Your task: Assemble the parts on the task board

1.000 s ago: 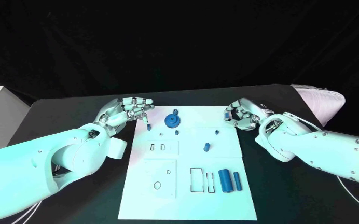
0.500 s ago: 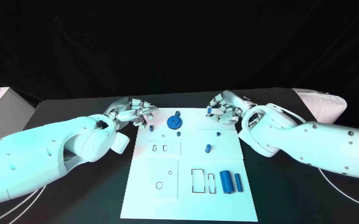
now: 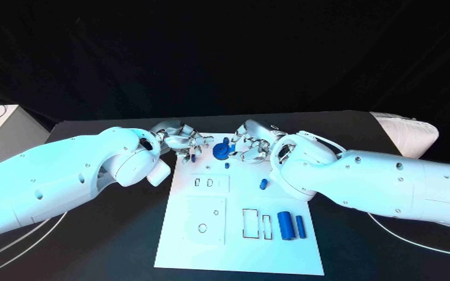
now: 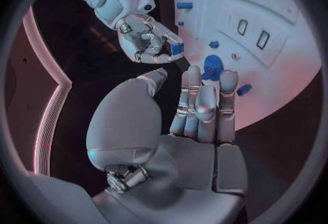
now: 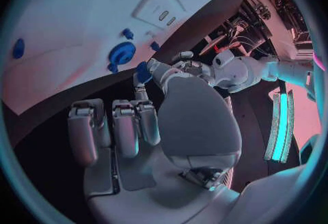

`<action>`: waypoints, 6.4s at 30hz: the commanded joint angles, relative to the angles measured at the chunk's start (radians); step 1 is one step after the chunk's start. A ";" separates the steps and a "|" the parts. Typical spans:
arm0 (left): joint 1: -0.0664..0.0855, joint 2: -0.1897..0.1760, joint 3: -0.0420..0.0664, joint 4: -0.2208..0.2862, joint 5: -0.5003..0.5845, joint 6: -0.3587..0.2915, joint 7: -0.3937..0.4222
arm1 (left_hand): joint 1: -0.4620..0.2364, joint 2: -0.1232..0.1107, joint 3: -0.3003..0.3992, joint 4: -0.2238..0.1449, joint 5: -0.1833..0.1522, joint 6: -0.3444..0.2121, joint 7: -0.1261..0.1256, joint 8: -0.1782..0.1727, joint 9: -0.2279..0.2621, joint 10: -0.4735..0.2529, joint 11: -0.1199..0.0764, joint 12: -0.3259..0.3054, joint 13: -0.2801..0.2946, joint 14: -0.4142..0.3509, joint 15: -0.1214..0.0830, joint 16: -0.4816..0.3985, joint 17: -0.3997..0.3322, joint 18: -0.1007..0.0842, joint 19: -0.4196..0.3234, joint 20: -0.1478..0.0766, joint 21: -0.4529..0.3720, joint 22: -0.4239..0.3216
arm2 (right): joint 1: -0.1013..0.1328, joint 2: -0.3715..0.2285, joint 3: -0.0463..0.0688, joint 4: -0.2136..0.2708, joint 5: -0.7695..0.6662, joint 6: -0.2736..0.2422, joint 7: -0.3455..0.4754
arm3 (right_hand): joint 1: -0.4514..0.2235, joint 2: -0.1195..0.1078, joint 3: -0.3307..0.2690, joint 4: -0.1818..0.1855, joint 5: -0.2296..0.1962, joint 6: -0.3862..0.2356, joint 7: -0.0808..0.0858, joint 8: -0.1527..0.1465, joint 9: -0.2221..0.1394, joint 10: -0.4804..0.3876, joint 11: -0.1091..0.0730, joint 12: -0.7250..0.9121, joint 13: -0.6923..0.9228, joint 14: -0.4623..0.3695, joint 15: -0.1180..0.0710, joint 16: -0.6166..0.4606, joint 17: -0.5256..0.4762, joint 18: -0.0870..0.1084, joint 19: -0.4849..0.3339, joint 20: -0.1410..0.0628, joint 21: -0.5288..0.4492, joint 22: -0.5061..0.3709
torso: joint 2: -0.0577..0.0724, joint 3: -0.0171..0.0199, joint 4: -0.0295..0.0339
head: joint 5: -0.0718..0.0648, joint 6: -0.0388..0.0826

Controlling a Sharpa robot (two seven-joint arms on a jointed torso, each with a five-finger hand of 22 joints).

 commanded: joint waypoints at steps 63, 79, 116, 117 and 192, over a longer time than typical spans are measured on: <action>0.007 -0.041 -0.002 0.021 -0.117 0.102 -0.184 | -0.016 0.014 -0.028 0.005 0.006 -0.030 0.002 0.007 0.030 -0.017 0.001 0.000 -0.002 -0.012 0.006 -0.031 -0.032 -0.009 -0.011 0.004 -0.012 -0.024 | -0.163 0.130 -0.012 -0.056 -0.281 -0.033 -0.051 | -0.019 -0.018 0.005 -0.004 0.023 -0.001 -0.008 0.009 0.011 0.062 -0.007 -0.006 0.210 0.093 -0.007 -0.005 0.224 -0.003 0.078 -0.009 -0.006 0.239 | 0.003 0.0033 -0.0029 | 0.039 -0.056; 0.007 -0.041 -0.003 0.021 -0.120 0.107 -0.187 | -0.015 0.016 -0.030 0.005 0.007 -0.032 0.003 0.007 0.032 -0.019 0.002 -0.001 -0.002 -0.013 0.007 -0.033 -0.033 -0.009 -0.011 0.004 -0.012 -0.025 | -0.164 0.129 -0.012 -0.062 -0.267 -0.030 -0.038 | -0.028 -0.036 0.003 -0.006 0.020 -0.022 0.000 0.004 0.008 0.051 -0.001 -0.022 0.198 0.091 -0.002 -0.007 0.218 0.000 0.072 -0.006 -0.017 0.233 | 0.001 0.0025 -0.0033 | 0.041 -0.063; 0.006 -0.036 -0.005 0.012 -0.118 0.154 -0.202 | -0.017 0.016 -0.033 0.005 0.006 -0.033 0.004 0.008 0.036 -0.021 0.003 -0.002 -0.003 -0.009 0.008 -0.028 -0.024 -0.010 -0.006 0.005 -0.008 -0.017 | -0.166 0.124 -0.015 -0.051 -0.257 -0.104 -0.020 | 0.029 -0.041 -0.330 0.124 -0.030 -0.168 0.049 -0.064 -0.028 -0.011 0.044 -0.099 0.134 0.086 0.037 -0.018 0.197 0.012 0.047 0.030 -0.071 0.208 | 0.002 0.0020 -0.0023 | 0.037 -0.067; 0.006 -0.036 -0.005 0.013 -0.118 0.154 -0.203 | -0.017 0.016 -0.033 0.005 0.006 -0.033 0.004 0.008 0.036 -0.021 0.003 -0.002 -0.003 -0.009 0.008 -0.028 -0.024 -0.010 -0.006 0.005 -0.008 -0.017 | -0.166 0.121 -0.015 -0.048 -0.255 -0.110 -0.019 | 0.037 -0.041 -0.345 0.126 -0.031 -0.173 0.051 -0.069 -0.030 -0.012 0.046 -0.100 0.133 0.086 0.038 -0.018 0.198 0.012 0.047 0.031 -0.072 0.208 | 0.002 0.0020 -0.0023 | 0.037 -0.067; 0.054 0.248 -0.063 -0.200 -0.435 0.493 -0.298 | -0.118 0.092 -0.132 0.006 0.009 -0.036 -0.020 0.071 0.170 -0.007 -0.019 0.095 0.061 0.095 -0.012 0.104 0.183 -0.045 0.140 -0.012 0.118 0.171 | 0.107 -0.219 0.007 -0.096 0.436 0.023 0.305 | 0.113 0.003 -0.372 0.124 0.085 -0.164 0.051 -0.049 -0.030 -0.048 0.046 -0.127 0.100 0.076 0.040 -0.032 0.171 0.030 0.009 0.034 -0.149 0.176 | -0.022 0.0082 -0.0006 | 0.061 -0.107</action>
